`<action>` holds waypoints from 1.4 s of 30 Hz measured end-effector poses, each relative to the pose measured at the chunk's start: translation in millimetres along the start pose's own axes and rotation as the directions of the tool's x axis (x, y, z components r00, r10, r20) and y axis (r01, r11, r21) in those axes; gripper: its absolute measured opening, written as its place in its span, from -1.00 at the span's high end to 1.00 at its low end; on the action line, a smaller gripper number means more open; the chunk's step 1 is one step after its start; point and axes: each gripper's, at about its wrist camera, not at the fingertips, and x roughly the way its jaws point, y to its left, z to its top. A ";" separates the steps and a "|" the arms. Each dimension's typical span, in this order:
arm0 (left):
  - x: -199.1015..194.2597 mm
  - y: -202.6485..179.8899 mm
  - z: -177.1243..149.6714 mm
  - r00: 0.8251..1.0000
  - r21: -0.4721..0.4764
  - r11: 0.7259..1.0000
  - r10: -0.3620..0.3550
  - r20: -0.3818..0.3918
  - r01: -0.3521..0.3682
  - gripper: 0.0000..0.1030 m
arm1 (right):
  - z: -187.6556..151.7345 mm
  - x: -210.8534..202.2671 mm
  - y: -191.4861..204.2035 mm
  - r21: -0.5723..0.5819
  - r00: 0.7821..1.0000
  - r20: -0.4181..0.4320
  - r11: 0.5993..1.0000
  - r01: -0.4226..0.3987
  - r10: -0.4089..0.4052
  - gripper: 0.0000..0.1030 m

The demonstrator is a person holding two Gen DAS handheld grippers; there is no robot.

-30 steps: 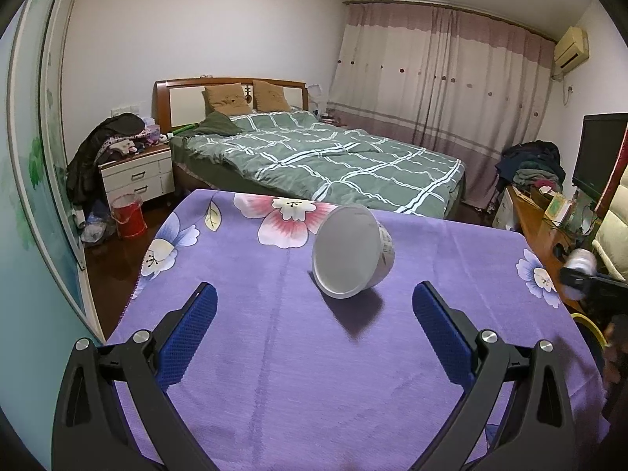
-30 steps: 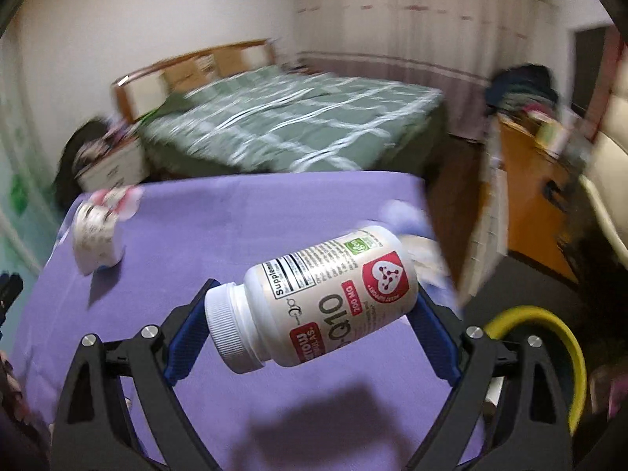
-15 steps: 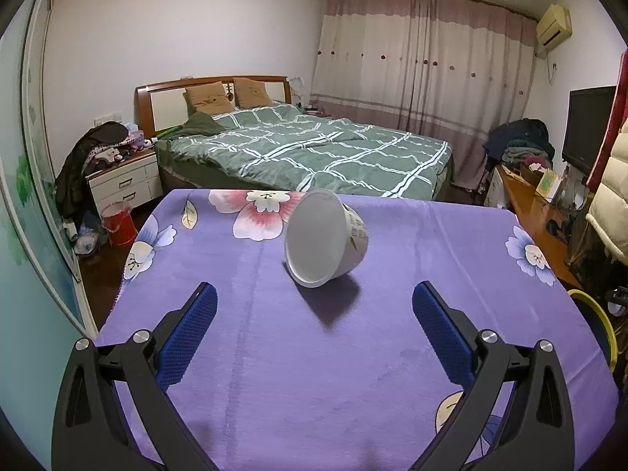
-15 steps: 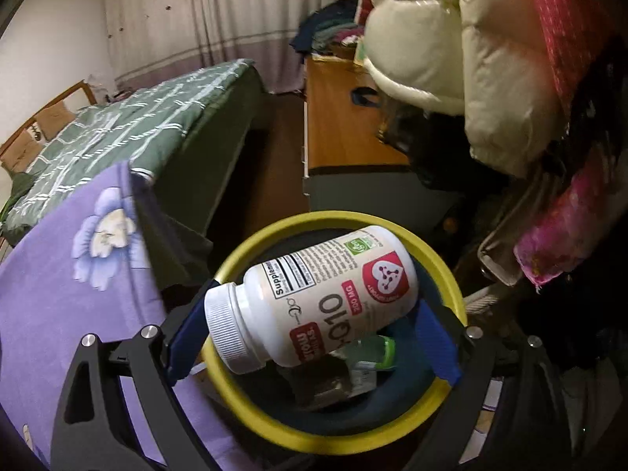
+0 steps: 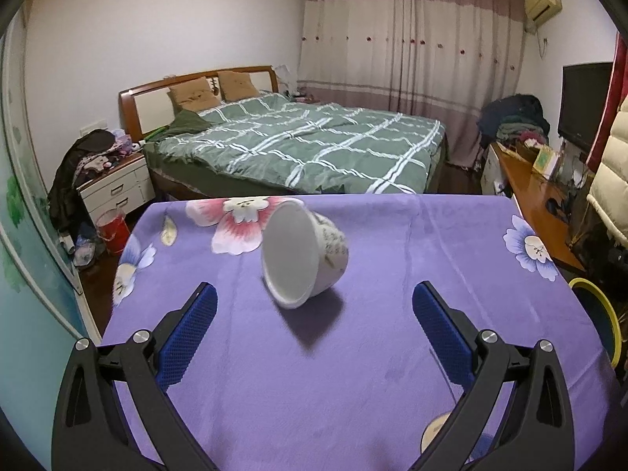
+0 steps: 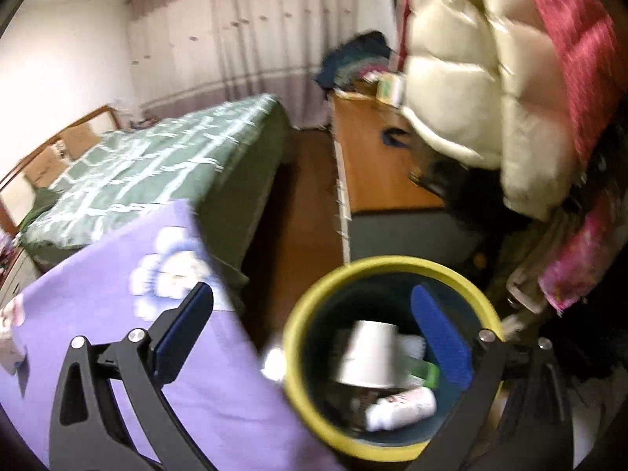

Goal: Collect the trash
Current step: 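Carry the pill bottle to the yellow bin and open the right gripper, then grasp the white bowl by its rim with the left gripper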

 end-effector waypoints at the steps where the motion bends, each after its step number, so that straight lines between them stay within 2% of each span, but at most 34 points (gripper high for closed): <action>1: 5.5 -2.3 3.9 1.000 0.002 1.000 -0.013 -0.010 0.013 -0.91 | -1.2 -1.3 6.8 -0.010 1.000 0.006 1.000 -0.011 0.011 -0.87; 5: 32.2 -12.7 19.2 0.998 0.006 1.000 -0.028 -0.051 0.028 -0.91 | -8.9 2.2 21.3 -0.066 1.000 -0.001 0.998 -0.023 0.023 -0.87; 8: 52.9 -20.3 30.1 0.997 0.011 1.000 -0.025 -0.069 0.025 -0.91 | -8.8 5.0 18.7 -0.056 0.999 -0.015 0.998 -0.035 0.035 -0.87; 14: 81.8 -57.0 45.9 0.996 0.084 0.996 -0.036 -0.080 0.043 -0.91 | -9.5 1.6 17.3 -0.051 1.000 0.000 0.998 -0.028 0.028 -0.87; 20: 96.0 -102.6 53.9 0.992 0.150 0.984 -0.083 -0.097 0.097 -0.91 | -11.1 5.3 17.9 -0.056 1.000 -0.007 0.998 -0.019 0.018 -0.87; 24: 89.4 -113.5 58.7 0.991 0.159 0.980 -0.109 -0.080 0.121 -0.91 | -12.1 7.3 18.6 -0.062 1.000 -0.012 0.998 -0.020 0.019 -0.87; 29: 70.2 -89.6 57.0 0.992 0.134 0.985 -0.100 -0.073 0.109 -0.91 | -12.6 6.6 19.6 -0.069 1.000 -0.013 0.997 -0.029 0.029 -0.87; 36: 48.0 -47.3 24.3 0.984 0.086 0.995 -0.040 -0.172 0.056 -0.91 | -12.7 6.3 18.7 -0.058 0.999 -0.020 0.997 -0.044 0.043 -0.87; 39: 55.9 -35.8 9.7 0.975 0.064 0.997 -0.028 -0.219 0.043 -0.91 | -12.4 6.3 18.9 -0.057 0.999 -0.021 0.997 -0.045 0.044 -0.87; 42: 74.0 -32.1 9.5 0.974 0.047 0.998 -0.021 -0.226 0.032 -0.91 | -13.2 6.2 19.2 -0.059 0.999 -0.025 0.997 -0.043 0.042 -0.87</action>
